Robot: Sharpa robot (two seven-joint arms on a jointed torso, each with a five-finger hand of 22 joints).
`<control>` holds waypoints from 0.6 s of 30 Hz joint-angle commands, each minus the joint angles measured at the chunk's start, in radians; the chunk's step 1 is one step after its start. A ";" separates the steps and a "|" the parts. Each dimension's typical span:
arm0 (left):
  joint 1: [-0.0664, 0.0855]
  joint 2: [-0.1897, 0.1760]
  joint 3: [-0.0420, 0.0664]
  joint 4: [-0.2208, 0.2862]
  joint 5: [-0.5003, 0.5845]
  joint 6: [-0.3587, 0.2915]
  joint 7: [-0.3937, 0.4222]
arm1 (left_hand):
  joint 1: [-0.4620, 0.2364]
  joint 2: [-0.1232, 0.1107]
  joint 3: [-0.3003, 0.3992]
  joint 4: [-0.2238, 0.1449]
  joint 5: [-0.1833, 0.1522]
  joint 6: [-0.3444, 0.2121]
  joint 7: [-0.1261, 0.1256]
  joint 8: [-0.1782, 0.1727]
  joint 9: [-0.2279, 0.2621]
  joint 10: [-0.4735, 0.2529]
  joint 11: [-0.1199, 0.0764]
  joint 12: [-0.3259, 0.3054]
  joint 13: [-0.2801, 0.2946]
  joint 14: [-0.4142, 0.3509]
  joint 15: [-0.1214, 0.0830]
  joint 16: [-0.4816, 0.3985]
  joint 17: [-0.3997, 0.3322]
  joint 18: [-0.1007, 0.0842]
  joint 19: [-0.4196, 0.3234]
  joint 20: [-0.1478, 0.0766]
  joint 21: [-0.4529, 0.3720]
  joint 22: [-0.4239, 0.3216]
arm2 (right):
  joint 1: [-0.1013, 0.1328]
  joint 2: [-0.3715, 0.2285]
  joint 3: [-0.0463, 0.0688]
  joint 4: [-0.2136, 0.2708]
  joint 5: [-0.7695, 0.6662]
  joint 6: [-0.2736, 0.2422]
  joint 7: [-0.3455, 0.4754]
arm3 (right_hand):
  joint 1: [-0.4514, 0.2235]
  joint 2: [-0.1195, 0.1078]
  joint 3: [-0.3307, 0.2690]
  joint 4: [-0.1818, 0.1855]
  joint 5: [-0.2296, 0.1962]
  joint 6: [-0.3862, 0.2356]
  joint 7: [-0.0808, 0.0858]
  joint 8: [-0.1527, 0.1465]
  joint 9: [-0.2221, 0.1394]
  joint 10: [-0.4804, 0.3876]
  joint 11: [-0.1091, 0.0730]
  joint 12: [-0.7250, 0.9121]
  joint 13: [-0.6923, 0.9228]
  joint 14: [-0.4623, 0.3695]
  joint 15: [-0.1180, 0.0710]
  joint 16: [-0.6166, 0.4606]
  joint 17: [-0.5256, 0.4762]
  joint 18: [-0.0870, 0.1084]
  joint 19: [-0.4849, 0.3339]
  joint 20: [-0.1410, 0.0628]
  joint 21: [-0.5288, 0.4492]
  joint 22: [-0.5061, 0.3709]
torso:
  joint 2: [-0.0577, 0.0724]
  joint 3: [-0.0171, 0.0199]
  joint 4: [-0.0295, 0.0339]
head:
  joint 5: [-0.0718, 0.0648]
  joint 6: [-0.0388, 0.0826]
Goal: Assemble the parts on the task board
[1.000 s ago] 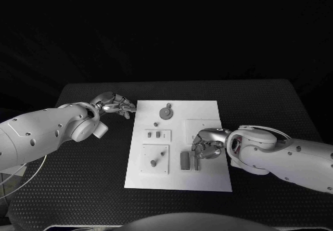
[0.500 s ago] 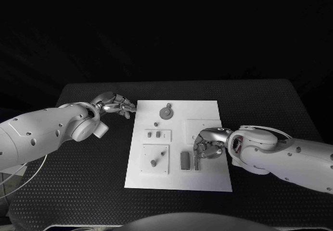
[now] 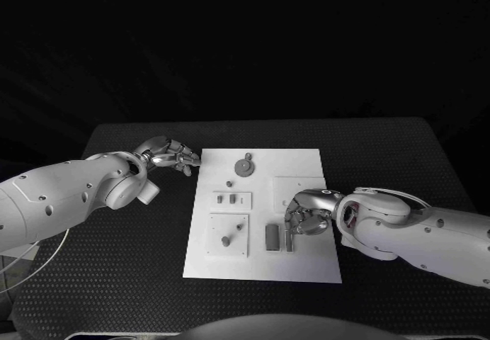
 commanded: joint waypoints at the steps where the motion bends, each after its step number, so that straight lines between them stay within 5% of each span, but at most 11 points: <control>1: 0.000 0.001 0.000 0.002 -0.003 0.009 0.009 | -0.003 0.002 -0.003 0.005 -0.004 -0.003 0.001 0.000 -0.001 -0.005 0.005 0.006 -0.001 0.007 0.000 -0.003 0.002 -0.001 -0.006 0.001 0.005 -0.001 | -0.002 -0.014 -0.001 0.004 0.138 -0.100 0.037 | -0.007 -0.007 -0.010 0.000 0.004 -0.007 0.006 0.001 0.001 0.003 -0.001 0.004 -0.001 -0.001 -0.008 0.004 0.000 0.008 0.005 -0.004 0.004 0.018 | -0.001 -0.0003 0.0000 | 0.001 0.003; 9: 0.000 -0.001 0.000 0.005 -0.003 -0.006 0.019 | -0.003 0.002 -0.003 0.005 -0.004 -0.003 0.001 0.000 -0.001 -0.004 0.004 0.007 -0.001 0.005 0.001 -0.006 0.002 -0.002 -0.008 0.001 0.004 -0.001 | 0.010 -0.024 0.018 -0.001 0.284 -0.238 0.167 | -0.012 -0.019 -0.015 0.001 0.004 -0.035 0.012 -0.010 0.004 -0.002 0.004 0.004 0.000 -0.001 -0.004 0.001 -0.001 0.008 0.008 -0.004 0.002 0.016 | -0.001 -0.0012 -0.0010 | -0.003 0.027; 13: 0.001 -0.002 0.001 0.011 -0.003 -0.025 0.035 | -0.002 0.003 -0.002 0.004 -0.004 -0.003 0.001 0.000 -0.001 -0.004 0.004 0.007 -0.002 0.005 0.001 -0.007 0.003 -0.002 -0.009 0.001 0.004 -0.002 | 0.026 -0.009 0.033 -0.074 0.455 -0.229 0.277 | -0.046 -0.020 -0.022 0.015 0.004 -0.069 0.020 -0.028 0.001 -0.007 0.012 0.000 -0.002 -0.003 0.004 -0.007 -0.005 0.008 0.007 0.001 -0.003 0.014 | -0.001 -0.0015 -0.0011 | -0.003 0.040; 18: 0.001 -0.009 0.001 0.015 0.005 -0.035 0.042 | 0.001 0.004 -0.001 0.002 -0.004 -0.001 0.000 0.001 -0.001 -0.001 0.003 0.008 -0.001 0.001 0.003 -0.011 0.003 -0.003 -0.013 0.003 0.002 -0.003 | 0.031 0.022 0.061 -0.173 0.627 -0.243 0.358 | -0.065 -0.018 -0.016 0.012 0.004 -0.096 0.030 -0.041 0.002 -0.034 0.022 -0.045 -0.036 -0.024 0.012 -0.057 -0.028 0.008 -0.022 0.016 -0.035 0.003 | -0.003 -0.0019 -0.0004 | -0.008 0.073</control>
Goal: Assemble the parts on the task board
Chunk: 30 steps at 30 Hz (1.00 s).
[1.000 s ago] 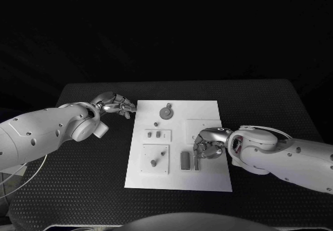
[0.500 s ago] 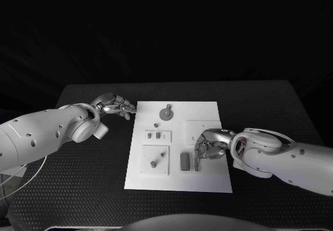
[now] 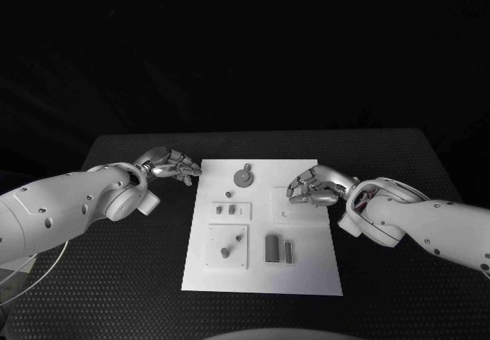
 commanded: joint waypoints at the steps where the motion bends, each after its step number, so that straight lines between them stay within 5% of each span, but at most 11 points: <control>1: 0.001 -0.003 0.001 0.001 0.010 -0.022 0.030 | 0.002 0.004 -0.001 0.001 -0.004 -0.001 0.000 0.001 -0.001 -0.001 0.004 0.004 -0.002 -0.003 0.005 -0.011 0.000 -0.004 -0.015 0.001 0.001 -0.003 | 0.002 0.023 0.009 -0.053 0.249 -0.044 0.146 | -0.015 0.001 0.006 -0.003 0.004 -0.030 0.014 -0.007 0.002 -0.028 0.005 -0.037 -0.028 -0.020 0.007 -0.037 -0.015 0.015 -0.024 0.014 -0.024 -0.001 | -0.002 0.0002 0.0003 | -0.005 0.031; 7: 0.003 0.011 0.002 -0.045 0.070 -0.035 0.043 | 0.004 0.010 0.002 -0.003 -0.004 0.001 -0.001 0.003 -0.001 0.001 0.003 0.004 -0.003 -0.056 0.028 -0.056 -0.013 -0.013 -0.075 0.021 -0.005 -0.018 | 0.004 0.094 0.035 -0.193 0.420 -0.040 0.196 | -0.036 0.014 0.013 0.009 0.004 -0.059 0.026 -0.020 0.004 -0.068 0.016 -0.115 -0.097 -0.066 0.018 -0.123 -0.049 0.011 -0.078 0.045 -0.082 -0.025 | -0.009 -0.0002 -0.0015 | -0.008 0.084; 12: 0.019 0.027 0.002 -0.086 0.095 -0.044 0.044 | 0.005 0.012 0.004 -0.004 -0.003 0.002 -0.002 0.004 -0.002 0.000 0.004 0.004 -0.004 -0.091 0.046 -0.087 -0.025 -0.012 -0.109 0.038 -0.004 -0.031 | 0.004 0.155 0.054 -0.319 0.504 -0.021 0.219 | -0.040 0.026 0.011 0.006 0.004 -0.078 0.031 -0.032 -0.002 -0.063 0.021 -0.147 -0.137 -0.058 0.021 -0.148 -0.056 0.015 -0.076 0.052 -0.095 -0.033 | -0.029 0.0001 -0.0077 | -0.010 0.137; 15: 0.031 0.037 0.002 -0.087 0.141 -0.052 0.054 | 0.005 0.011 0.006 -0.006 -0.003 -0.003 -0.001 0.001 -0.003 -0.007 0.007 0.000 -0.007 -0.128 0.062 -0.116 -0.038 -0.009 -0.137 0.053 -0.005 -0.043 | 0.004 0.210 0.059 -0.421 0.553 0.012 0.233 | -0.051 0.024 0.022 0.005 0.005 -0.091 0.042 -0.038 -0.006 -0.114 0.034 -0.224 -0.190 -0.114 0.036 -0.244 -0.094 0.007 -0.138 0.073 -0.154 -0.059 | -0.044 0.0002 -0.0138 | -0.012 0.160; 16: 0.034 0.045 0.002 -0.095 0.159 -0.056 0.059 | 0.004 0.012 0.008 -0.006 -0.003 -0.006 -0.002 0.000 -0.004 -0.017 0.011 -0.005 -0.010 -0.144 0.067 -0.128 -0.044 -0.007 -0.145 0.058 -0.005 -0.048 | 0.004 0.229 0.060 -0.459 0.566 0.025 0.239 | -0.056 0.024 0.030 0.004 0.005 -0.103 0.051 -0.045 -0.009 -0.143 0.044 -0.268 -0.217 -0.145 0.046 -0.298 -0.117 0.000 -0.174 0.084 -0.186 -0.074 | -0.046 -0.0003 -0.0152 | -0.014 0.183; 20: 0.037 0.107 0.003 -0.161 0.289 -0.093 0.086 | 0.002 0.012 0.013 -0.006 -0.003 -0.027 -0.008 -0.010 -0.008 -0.082 0.015 -0.010 -0.033 -0.209 0.084 -0.175 -0.069 0.004 -0.167 0.076 -0.003 -0.069 | 0.001 0.280 0.065 -0.567 0.612 0.124 0.264 | -0.072 0.036 0.047 -0.003 0.004 -0.127 0.087 -0.054 -0.019 -0.200 0.089 -0.496 -0.389 -0.234 0.112 -0.516 -0.203 -0.033 -0.315 0.127 -0.303 -0.126 | -0.072 -0.0070 -0.0195 | -0.012 0.214; 23: 0.036 0.123 0.003 -0.181 0.348 -0.114 0.096 | 0.000 0.013 0.015 -0.006 -0.003 -0.039 -0.009 -0.015 -0.010 -0.114 0.017 -0.010 -0.048 -0.243 0.093 -0.199 -0.085 0.008 -0.186 0.087 -0.005 -0.085 | -0.006 0.304 0.079 -0.608 0.626 0.199 0.279 | -0.086 0.062 0.010 0.000 0.003 -0.139 0.092 -0.052 -0.035 -0.128 0.103 -0.645 -0.530 -0.220 0.147 -0.640 -0.221 -0.041 -0.361 0.149 -0.345 -0.136 | -0.084 -0.0098 -0.0204 | -0.010 0.234; 26: 0.037 0.122 0.004 -0.191 0.361 -0.129 0.104 | 0.004 0.013 0.021 -0.006 -0.003 -0.058 0.003 -0.024 -0.013 -0.139 0.027 -0.009 -0.061 -0.261 0.100 -0.212 -0.097 0.010 -0.199 0.094 -0.003 -0.100 | -0.014 0.329 0.097 -0.645 0.655 0.235 0.291 | -0.104 0.073 -0.053 -0.008 0.005 -0.176 0.091 -0.064 -0.056 -0.147 0.127 -0.733 -0.600 -0.259 0.172 -0.729 -0.218 -0.048 -0.417 0.163 -0.390 -0.149 | -0.092 -0.0119 -0.0294 | -0.010 0.256; 27: 0.038 0.132 0.005 -0.207 0.376 -0.130 0.108 | 0.003 0.011 0.022 -0.005 -0.003 -0.060 0.003 -0.024 -0.013 -0.145 0.027 -0.010 -0.064 -0.270 0.102 -0.218 -0.101 0.010 -0.204 0.097 -0.004 -0.104 | -0.014 0.336 0.100 -0.658 0.677 0.240 0.292 | -0.116 0.077 -0.060 -0.004 0.004 -0.186 0.088 -0.068 -0.061 -0.167 0.138 -0.757 -0.616 -0.308 0.198 -0.773 -0.231 -0.061 -0.464 0.172 -0.419 -0.158 | -0.094 -0.0126 -0.0317 | -0.010 0.264; 28: 0.043 0.150 0.005 -0.236 0.400 -0.121 0.114 | -0.002 0.008 0.022 0.000 -0.003 -0.062 -0.001 -0.024 -0.012 -0.155 0.024 -0.009 -0.070 -0.287 0.105 -0.229 -0.109 0.006 -0.223 0.101 -0.005 -0.114 | -0.014 0.349 0.104 -0.680 0.691 0.232 0.295 | -0.132 0.083 -0.073 0.003 0.004 -0.200 0.087 -0.072 -0.069 -0.200 0.151 -0.796 -0.648 -0.384 0.244 -0.851 -0.258 -0.083 -0.542 0.185 -0.468 -0.172 | -0.097 -0.0125 -0.0319 | -0.013 0.271; 30: 0.048 0.167 0.005 -0.258 0.407 -0.104 0.117 | -0.007 0.005 0.020 0.002 -0.003 -0.069 -0.004 -0.026 -0.012 -0.168 0.023 -0.009 -0.077 -0.304 0.108 -0.239 -0.117 0.001 -0.242 0.106 -0.005 -0.123 | -0.014 0.357 0.106 -0.697 0.695 0.225 0.299 | -0.142 0.085 -0.082 0.009 0.004 -0.213 0.086 -0.076 -0.075 -0.235 0.161 -0.830 -0.676 -0.470 0.277 -0.922 -0.289 -0.095 -0.583 0.192 -0.495 -0.180 | -0.101 -0.0126 -0.0323 | -0.012 0.272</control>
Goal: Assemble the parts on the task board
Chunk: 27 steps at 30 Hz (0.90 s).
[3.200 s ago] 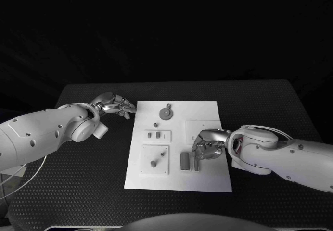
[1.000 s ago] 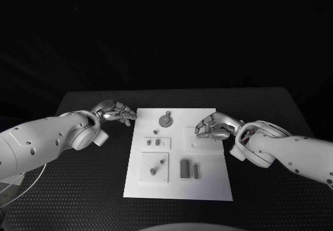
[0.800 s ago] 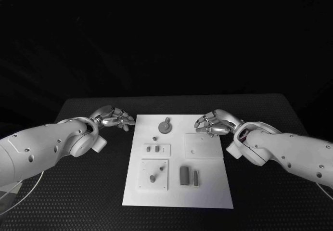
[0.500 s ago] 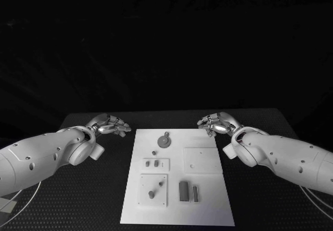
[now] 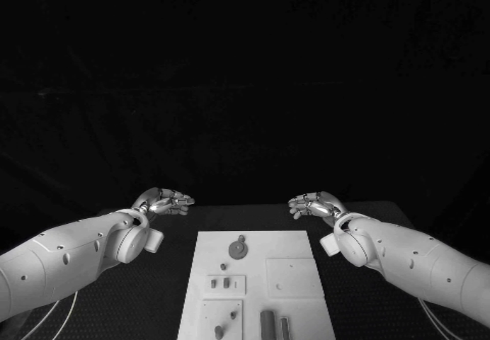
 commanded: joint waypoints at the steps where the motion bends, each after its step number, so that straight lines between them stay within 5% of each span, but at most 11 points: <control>1: 0.013 0.042 0.002 -0.045 0.102 -0.001 0.049 | -0.016 -0.001 -0.002 0.009 -0.003 -0.019 -0.008 -0.008 -0.001 -0.028 -0.004 -0.002 -0.012 -0.028 0.002 -0.016 -0.014 -0.004 -0.036 0.007 -0.006 -0.017 | -0.003 0.014 0.004 -0.038 0.087 0.065 0.053 | -0.023 0.000 -0.021 0.013 0.003 -0.026 -0.002 -0.009 -0.013 -0.062 0.016 -0.061 -0.053 -0.151 0.059 -0.129 -0.057 -0.023 -0.072 0.013 -0.051 -0.015 | -0.017 -0.0017 -0.0068 | -0.001 0.017; 3: 0.017 0.050 0.002 -0.051 0.102 0.017 0.053 | -0.035 -0.005 -0.016 0.014 -0.003 -0.039 -0.018 -0.017 -0.004 -0.054 -0.010 -0.003 -0.022 -0.048 0.003 -0.027 -0.021 -0.013 -0.062 0.012 -0.006 -0.028 | -0.005 0.022 0.007 -0.049 0.111 0.054 0.057 | -0.048 -0.002 -0.047 0.021 0.004 -0.043 -0.006 -0.013 -0.019 -0.107 0.022 -0.102 -0.085 -0.226 0.066 -0.187 -0.089 -0.039 -0.122 0.022 -0.083 -0.022 | -0.023 -0.0009 -0.0053 | 0.001 0.016; 6: 0.018 0.054 0.002 -0.047 0.102 0.026 0.057 | -0.072 -0.016 -0.044 0.025 -0.004 -0.070 -0.035 -0.026 -0.004 -0.101 -0.019 -0.003 -0.042 -0.082 0.004 -0.043 -0.035 -0.015 -0.098 0.021 -0.003 -0.046 | -0.005 0.028 0.011 -0.055 0.118 0.056 0.058 | -0.048 -0.002 -0.047 0.021 0.004 -0.043 -0.006 -0.013 -0.019 -0.107 0.022 -0.102 -0.085 -0.226 0.066 -0.187 -0.089 -0.039 -0.122 0.022 -0.083 -0.022 | -0.026 0.0016 -0.0057 | 0.005 0.018; 7: 0.018 0.058 0.002 -0.045 0.101 0.033 0.061 | -0.092 -0.033 -0.053 0.037 -0.004 -0.090 -0.044 -0.032 -0.004 -0.130 -0.023 -0.002 -0.051 -0.102 0.007 -0.053 -0.041 -0.015 -0.119 0.029 -0.004 -0.055 | -0.005 0.028 0.011 -0.053 0.124 0.057 0.061 | -0.124 -0.023 -0.090 0.055 -0.001 -0.088 -0.002 -0.038 -0.030 -0.177 0.035 -0.143 -0.105 -0.283 0.077 -0.220 -0.104 -0.064 -0.163 0.041 -0.105 -0.027 | -0.027 0.0038 -0.0058 | 0.007 0.018; 8: 0.018 0.058 0.002 -0.043 0.101 0.034 0.064 | -0.101 -0.039 -0.057 0.044 -0.004 -0.099 -0.048 -0.034 -0.003 -0.143 -0.026 -0.002 -0.054 -0.111 0.009 -0.056 -0.043 -0.015 -0.131 0.033 -0.004 -0.060 | -0.005 0.028 0.012 -0.052 0.127 0.059 0.062 | -0.138 -0.027 -0.098 0.061 -0.002 -0.096 -0.002 -0.042 -0.032 -0.190 0.037 -0.150 -0.108 -0.293 0.078 -0.226 -0.107 -0.068 -0.171 0.045 -0.109 -0.028 | -0.028 0.0050 -0.0052 | 0.008 0.017; 10: 0.018 0.057 0.002 -0.030 0.101 0.039 0.073 | -0.123 -0.054 -0.066 0.058 -0.003 -0.128 -0.061 -0.043 -0.002 -0.180 -0.035 -0.003 -0.058 -0.134 0.008 -0.066 -0.047 -0.015 -0.158 0.043 -0.003 -0.069 | -0.005 0.025 0.013 -0.044 0.135 0.060 0.060 | -0.190 0.004 -0.136 0.093 0.002 -0.146 -0.005 -0.060 -0.043 -0.237 0.042 -0.167 -0.137 -0.344 0.087 -0.260 -0.127 -0.094 -0.270 0.037 -0.146 -0.017 | -0.029 0.0071 -0.0046 | 0.012 0.015; 14: 0.017 0.058 0.002 -0.014 0.101 0.039 0.086 | -0.159 -0.086 -0.066 0.095 -0.004 -0.170 -0.079 -0.055 -0.002 -0.232 -0.048 -0.002 -0.058 -0.172 0.010 -0.081 -0.052 -0.015 -0.201 0.059 -0.004 -0.080 | -0.005 0.019 0.017 -0.036 0.142 0.073 0.061 | -0.253 0.013 -0.200 0.127 0.002 -0.211 0.002 -0.079 -0.057 -0.308 0.053 -0.173 -0.176 -0.402 0.100 -0.295 -0.148 -0.118 -0.361 0.039 -0.174 -0.095 | -0.028 0.0126 -0.0014 | 0.015 0.015; 21: 0.017 0.058 0.001 0.005 0.100 0.037 0.088 | -0.174 -0.117 -0.035 0.158 -0.003 -0.208 -0.082 -0.048 0.018 -0.259 -0.050 0.002 -0.053 -0.201 0.016 -0.081 -0.044 -0.015 -0.232 0.069 0.002 -0.082 | -0.005 0.007 0.017 -0.016 0.149 0.088 0.054 | -0.289 0.028 -0.245 0.179 0.003 -0.240 0.015 -0.065 -0.063 -0.329 0.059 -0.170 -0.214 -0.421 0.106 -0.303 -0.161 -0.131 -0.412 0.036 -0.182 -0.131 | -0.027 0.0153 -0.0015 | 0.015 0.012; 22: 0.016 0.055 0.001 0.001 0.089 0.022 0.060 | -1.065 0.115 -0.487 0.222 -0.053 -0.765 -0.188 -0.304 -0.441 -0.942 -0.172 -0.065 -0.122 -0.775 -0.163 -0.185 -0.649 -0.015 -0.800 -0.063 -0.067 -0.748 | -0.005 0.010 0.017 -0.023 0.129 0.053 0.041 | -0.935 0.001 -0.598 0.274 -0.054 -0.818 -0.179 -0.154 -0.593 -1.016 -0.138 -0.237 -0.340 -0.874 -0.119 -0.550 -0.582 -0.168 -0.610 -0.182 -0.317 -0.432 | -0.028 0.0135 -0.0013 | 0.015 0.011; 23: 0.016 0.054 0.001 0.003 0.089 0.020 0.061 | -1.065 0.115 -0.487 0.222 -0.053 -0.765 -0.188 -0.304 -0.441 -0.942 -0.172 -0.065 -0.122 -0.775 -0.163 -0.185 -0.649 -0.015 -0.800 -0.063 -0.067 -0.748 | -0.005 0.009 0.017 -0.021 0.130 0.052 0.041 | -0.935 0.001 -0.598 0.274 -0.054 -0.818 -0.179 -0.154 -0.593 -1.016 -0.138 -0.237 -0.340 -0.874 -0.119 -0.550 -0.582 -0.168 -0.610 -0.182 -0.317 -1.137 | -0.029 0.0132 -0.0015 | 0.015 0.010; 27: 0.004 0.047 0.008 0.031 0.097 -0.007 0.072 | -1.065 0.115 -0.487 0.222 -0.053 -0.765 -0.188 -0.304 -0.441 -0.942 -0.172 -0.065 -0.122 -0.775 -0.163 -0.185 -0.649 -0.015 -0.800 -0.063 -0.067 -0.748 | -0.008 0.000 0.017 0.007 0.141 0.027 0.047 | -0.935 0.001 -0.598 0.274 -0.054 -0.818 -0.179 -0.154 -0.593 -1.016 -0.138 -0.237 -0.340 -0.874 -0.119 -0.550 -0.582 -0.168 -0.610 -0.182 -0.317 -1.137 | -0.043 0.0098 -0.0045 | 0.014 -0.002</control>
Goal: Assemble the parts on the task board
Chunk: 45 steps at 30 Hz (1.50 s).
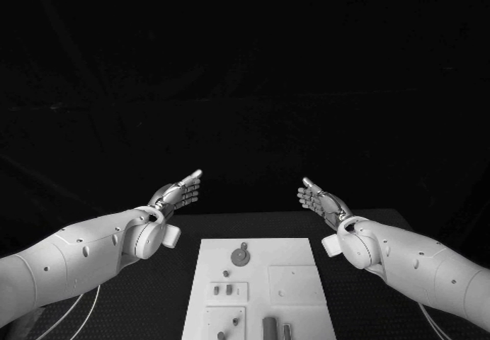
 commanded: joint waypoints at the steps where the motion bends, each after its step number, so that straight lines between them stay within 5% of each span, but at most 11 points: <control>1: -0.011 -0.005 0.006 0.031 0.012 -0.037 0.018 | -0.438 0.117 -0.223 0.031 -0.026 -0.274 -0.053 -0.126 -0.227 -0.337 -0.060 -0.033 -0.034 -0.283 -0.089 -0.052 -0.299 -0.015 -0.280 -0.065 -0.034 -0.329 | -0.003 -0.009 0.000 0.031 0.015 -0.032 0.012 | -0.318 -0.013 -0.174 0.046 -0.029 -0.286 -0.097 -0.044 -0.262 -0.339 -0.098 -0.033 -0.062 -0.224 -0.112 -0.122 -0.208 -0.029 -0.094 -0.111 -0.067 -0.588 | -0.019 -0.0052 -0.0046 | -0.001 -0.016; 7: -0.065 -0.037 0.038 0.157 0.047 -0.159 0.067 | -0.438 0.117 -0.223 0.031 -0.026 -0.274 -0.053 -0.126 -0.227 -0.337 -0.060 -0.033 -0.034 -0.283 -0.089 -0.052 -0.299 -0.015 -0.280 -0.065 -0.034 -0.329 | -0.019 -0.052 -0.001 0.157 0.064 -0.142 0.039 | -0.318 -0.013 -0.174 0.046 -0.029 -0.286 -0.097 -0.044 -0.262 -0.339 -0.098 -0.033 -0.062 -0.224 -0.112 -0.122 -0.208 -0.029 -0.094 -0.111 -0.067 -0.588 | -0.078 -0.0196 -0.0174 | -0.005 -0.067; 10: -0.109 -0.063 0.063 0.260 0.075 -0.258 0.107 | -0.438 0.117 -0.223 0.031 -0.026 -0.274 -0.053 -0.126 -0.227 -0.337 -0.060 -0.033 -0.034 -0.283 -0.089 -0.052 -0.299 -0.015 -0.280 -0.065 -0.034 -0.329 | -0.031 -0.087 -0.002 0.260 0.103 -0.231 0.062 | -0.318 -0.013 -0.174 0.046 -0.029 -0.286 -0.097 -0.044 -0.262 -0.339 -0.098 -0.033 -0.062 -0.224 -0.112 -0.122 -0.208 -0.029 -0.094 -0.111 -0.067 -0.588 | -0.102 -0.0256 -0.0227 | -0.006 -0.088; 16: -0.185 -0.107 0.108 0.439 0.124 -0.431 0.177 | -0.438 0.117 -0.223 0.031 -0.026 -0.274 -0.053 -0.126 -0.227 -0.337 -0.060 -0.033 -0.034 -0.283 -0.089 -0.052 -0.299 -0.015 -0.280 -0.065 -0.034 -0.329 | -0.056 -0.157 -0.003 0.465 0.183 -0.409 0.107 | -0.318 -0.013 -0.174 0.046 -0.029 -0.286 -0.097 -0.044 -0.262 -0.339 -0.098 -0.033 -0.062 -0.224 -0.112 -0.122 -0.208 -0.029 -0.094 -0.111 -0.067 -0.588 | -0.116 -0.0290 -0.0258 | -0.007 -0.101; 20: -0.215 -0.125 0.125 0.508 0.143 -0.498 0.204 | -0.438 0.117 -0.223 0.031 -0.026 -0.274 -0.053 -0.126 -0.227 -0.337 -0.060 -0.033 -0.034 -0.283 -0.089 -0.052 -0.299 -0.015 -0.280 -0.065 -0.034 -0.329 | -0.069 -0.195 -0.004 0.579 0.227 -0.508 0.132 | -0.318 -0.013 -0.174 0.046 -0.029 -0.286 -0.097 -0.044 -0.262 -0.339 -0.098 -0.033 -0.062 -0.224 -0.112 -0.122 -0.208 -0.029 -0.094 -0.111 -0.067 -0.588 | -0.116 -0.0290 -0.0258 | -0.007 -0.101; 29: -0.234 -0.136 0.136 0.552 0.156 -0.540 0.222 | -0.438 0.117 -0.223 0.031 -0.026 -0.274 -0.053 -0.126 -0.227 -0.337 -0.060 -0.033 -0.034 -0.283 -0.089 -0.052 -0.299 -0.015 -0.280 -0.065 -0.034 -0.329 | -0.086 -0.243 -0.005 0.719 0.281 -0.629 0.162 | -0.318 -0.013 -0.174 0.046 -0.029 -0.286 -0.097 -0.044 -0.262 -0.339 -0.098 -0.033 -0.062 -0.224 -0.112 -0.122 -0.208 -0.029 -0.094 -0.111 -0.067 -0.588 | -0.116 -0.0290 -0.0258 | -0.007 -0.101; 45: -0.234 -0.136 0.136 0.552 0.156 -0.540 0.222 | -0.438 0.117 -0.223 0.031 -0.026 -0.274 -0.053 -0.126 -0.227 -0.337 -0.060 -0.033 -0.034 -0.283 -0.089 -0.052 -0.299 -0.015 -0.280 -0.065 -0.034 -0.329 | -0.088 -0.246 -0.005 0.730 0.285 -0.639 0.164 | -0.318 -0.013 -0.174 0.046 -0.029 -0.286 -0.097 -0.044 -0.262 -0.339 -0.098 -0.033 -0.062 -0.224 -0.112 -0.122 -0.208 -0.029 -0.094 -0.111 -0.067 -0.588 | -0.116 -0.0290 -0.0258 | -0.007 -0.101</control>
